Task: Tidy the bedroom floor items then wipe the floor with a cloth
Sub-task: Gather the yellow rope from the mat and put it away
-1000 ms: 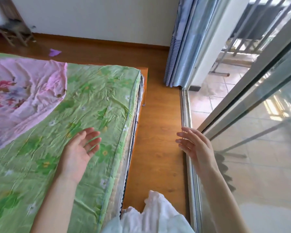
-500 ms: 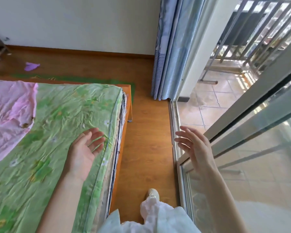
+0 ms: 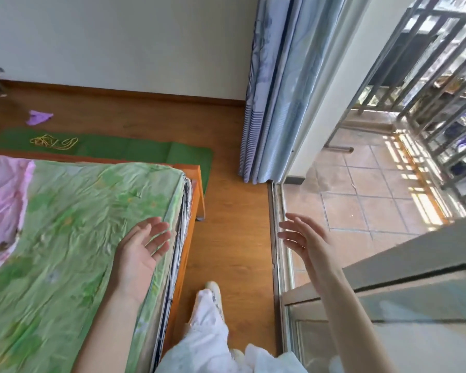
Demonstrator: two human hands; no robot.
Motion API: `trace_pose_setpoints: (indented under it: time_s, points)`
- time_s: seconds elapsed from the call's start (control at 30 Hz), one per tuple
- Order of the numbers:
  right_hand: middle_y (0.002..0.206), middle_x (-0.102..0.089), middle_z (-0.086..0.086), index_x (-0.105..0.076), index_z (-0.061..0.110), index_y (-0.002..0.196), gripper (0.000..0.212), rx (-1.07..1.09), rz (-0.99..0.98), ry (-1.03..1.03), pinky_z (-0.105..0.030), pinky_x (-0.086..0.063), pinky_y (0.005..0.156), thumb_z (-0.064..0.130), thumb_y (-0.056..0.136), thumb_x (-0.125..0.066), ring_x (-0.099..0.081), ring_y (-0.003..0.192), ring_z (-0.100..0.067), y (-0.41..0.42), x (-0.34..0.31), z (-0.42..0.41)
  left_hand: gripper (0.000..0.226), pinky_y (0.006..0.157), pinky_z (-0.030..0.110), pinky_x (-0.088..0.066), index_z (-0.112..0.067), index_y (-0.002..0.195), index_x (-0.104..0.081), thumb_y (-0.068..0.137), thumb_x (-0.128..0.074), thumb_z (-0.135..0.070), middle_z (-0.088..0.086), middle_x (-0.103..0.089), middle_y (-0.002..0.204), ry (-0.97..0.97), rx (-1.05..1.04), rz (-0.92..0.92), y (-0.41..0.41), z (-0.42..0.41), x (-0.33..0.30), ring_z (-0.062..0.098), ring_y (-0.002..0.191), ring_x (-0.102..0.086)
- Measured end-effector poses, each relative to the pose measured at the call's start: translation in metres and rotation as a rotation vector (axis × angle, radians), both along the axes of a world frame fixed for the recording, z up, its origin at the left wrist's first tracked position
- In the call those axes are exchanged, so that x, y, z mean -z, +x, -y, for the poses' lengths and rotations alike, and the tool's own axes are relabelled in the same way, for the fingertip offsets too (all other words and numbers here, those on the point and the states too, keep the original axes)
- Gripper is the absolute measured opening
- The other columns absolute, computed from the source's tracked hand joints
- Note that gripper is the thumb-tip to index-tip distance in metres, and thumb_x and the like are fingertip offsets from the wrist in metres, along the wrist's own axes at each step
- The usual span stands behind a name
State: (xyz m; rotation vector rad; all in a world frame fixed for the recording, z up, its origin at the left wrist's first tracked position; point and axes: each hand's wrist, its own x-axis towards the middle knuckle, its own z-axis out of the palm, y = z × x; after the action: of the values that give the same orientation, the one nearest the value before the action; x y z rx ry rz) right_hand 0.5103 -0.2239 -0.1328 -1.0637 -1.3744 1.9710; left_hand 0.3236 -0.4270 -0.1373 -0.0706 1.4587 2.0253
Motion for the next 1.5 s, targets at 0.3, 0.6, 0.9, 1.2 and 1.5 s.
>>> trace_pose_setpoints:
  time_s: [0.3, 0.6, 0.9, 1.2, 1.5]
  points:
    - [0.083, -0.071, -0.005, -0.066, 0.011, 0.099, 0.016, 0.020, -0.021, -0.006, -0.022, -0.053, 0.069, 0.014, 0.094, -0.052, -0.066, 0.073, -0.015, -0.131, -0.005, -0.098, 0.023, 0.061, 0.018, -0.054, -0.014, 0.091, -0.061, 0.096, -0.039, -0.013, -0.002, -0.070, 0.077, 0.072, 0.051, 0.058, -0.123, -0.112, -0.013, 0.009, 0.070, -0.066]
    - [0.079, -0.070, -0.002, -0.067, 0.013, 0.095, 0.014, 0.028, -0.043, -0.037, -0.023, -0.049, 0.067, 0.013, 0.092, -0.053, -0.064, 0.071, -0.017, -0.234, -0.013, -0.158, 0.021, 0.061, 0.018, -0.054, -0.013, 0.095, -0.061, 0.096, -0.040, -0.014, -0.002, -0.070, 0.078, 0.058, 0.049, 0.079, -0.229, -0.178, -0.025, 0.009, 0.069, -0.067]
    - [0.082, -0.070, -0.004, -0.067, 0.013, 0.096, 0.013, -0.070, -0.022, -0.055, -0.023, -0.049, 0.068, 0.011, 0.092, -0.054, -0.064, 0.072, -0.015, -0.328, -0.006, -0.260, 0.026, 0.066, 0.023, -0.053, -0.013, 0.095, -0.062, 0.097, -0.037, -0.021, -0.001, -0.070, 0.081, 0.031, -0.029, 0.088, -0.295, -0.252, -0.015, 0.010, 0.071, -0.066]
    - [0.087, -0.071, -0.006, -0.066, 0.009, 0.100, 0.017, -0.346, 0.021, 0.022, -0.018, -0.051, 0.068, 0.012, 0.095, -0.050, -0.065, 0.075, -0.015, -0.452, -0.016, -0.386, 0.025, 0.076, 0.028, -0.044, -0.013, 0.096, -0.062, 0.097, -0.039, -0.022, -0.002, -0.070, 0.080, 0.053, -0.255, 0.129, -0.372, -0.373, -0.019, 0.015, 0.081, -0.060]
    - [0.092, -0.070, -0.012, -0.066, 0.009, 0.100, 0.019, -0.522, 0.085, 0.067, -0.021, -0.052, 0.069, 0.009, 0.095, -0.048, -0.065, 0.077, -0.018, -0.550, -0.023, -0.465, 0.026, 0.076, 0.028, -0.044, -0.013, 0.100, -0.062, 0.098, -0.038, -0.021, 0.001, -0.067, 0.090, 0.031, -0.376, 0.137, -0.430, -0.443, -0.015, 0.015, 0.084, -0.060]
